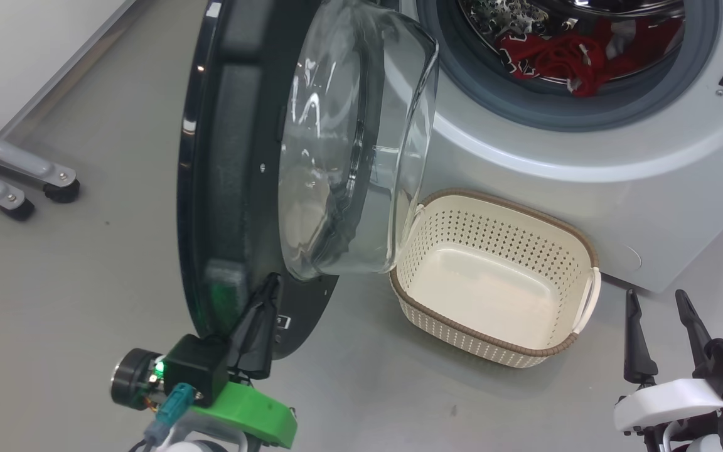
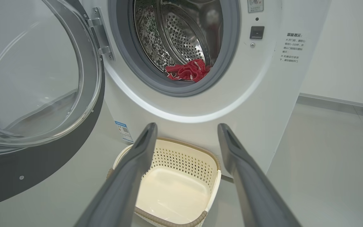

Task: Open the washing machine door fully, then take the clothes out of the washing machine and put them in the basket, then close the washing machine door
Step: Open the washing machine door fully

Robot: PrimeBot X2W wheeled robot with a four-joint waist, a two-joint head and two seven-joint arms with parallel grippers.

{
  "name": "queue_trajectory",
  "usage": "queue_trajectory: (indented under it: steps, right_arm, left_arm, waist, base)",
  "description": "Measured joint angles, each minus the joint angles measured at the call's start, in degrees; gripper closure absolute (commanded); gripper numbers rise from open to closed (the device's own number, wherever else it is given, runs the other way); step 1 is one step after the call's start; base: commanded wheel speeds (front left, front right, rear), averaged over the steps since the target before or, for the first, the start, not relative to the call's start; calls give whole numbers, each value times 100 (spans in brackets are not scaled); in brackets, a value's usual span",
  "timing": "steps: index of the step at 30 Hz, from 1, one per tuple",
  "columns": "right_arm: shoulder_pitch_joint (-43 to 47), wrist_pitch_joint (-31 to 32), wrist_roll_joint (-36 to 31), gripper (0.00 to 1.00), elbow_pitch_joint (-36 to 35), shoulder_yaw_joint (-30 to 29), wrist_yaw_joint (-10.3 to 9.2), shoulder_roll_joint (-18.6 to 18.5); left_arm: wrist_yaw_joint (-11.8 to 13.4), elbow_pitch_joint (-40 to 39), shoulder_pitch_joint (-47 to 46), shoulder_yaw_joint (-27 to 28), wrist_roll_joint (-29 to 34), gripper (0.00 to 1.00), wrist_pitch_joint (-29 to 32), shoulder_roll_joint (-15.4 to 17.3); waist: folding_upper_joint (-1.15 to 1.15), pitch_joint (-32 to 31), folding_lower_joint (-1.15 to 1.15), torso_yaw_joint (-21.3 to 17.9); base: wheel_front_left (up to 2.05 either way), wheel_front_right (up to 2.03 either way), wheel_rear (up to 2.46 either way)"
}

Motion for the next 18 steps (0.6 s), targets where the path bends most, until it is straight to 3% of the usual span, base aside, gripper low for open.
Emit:
queue_trajectory:
  steps: [18]
  right_arm:
    - [-91,58,-100,0,22,134,53,0]
  left_arm:
    - [21,339,123,1704,201,100,-132,5]
  waist:
    - [0,31,0,-432]
  base:
    - [0,0,0]
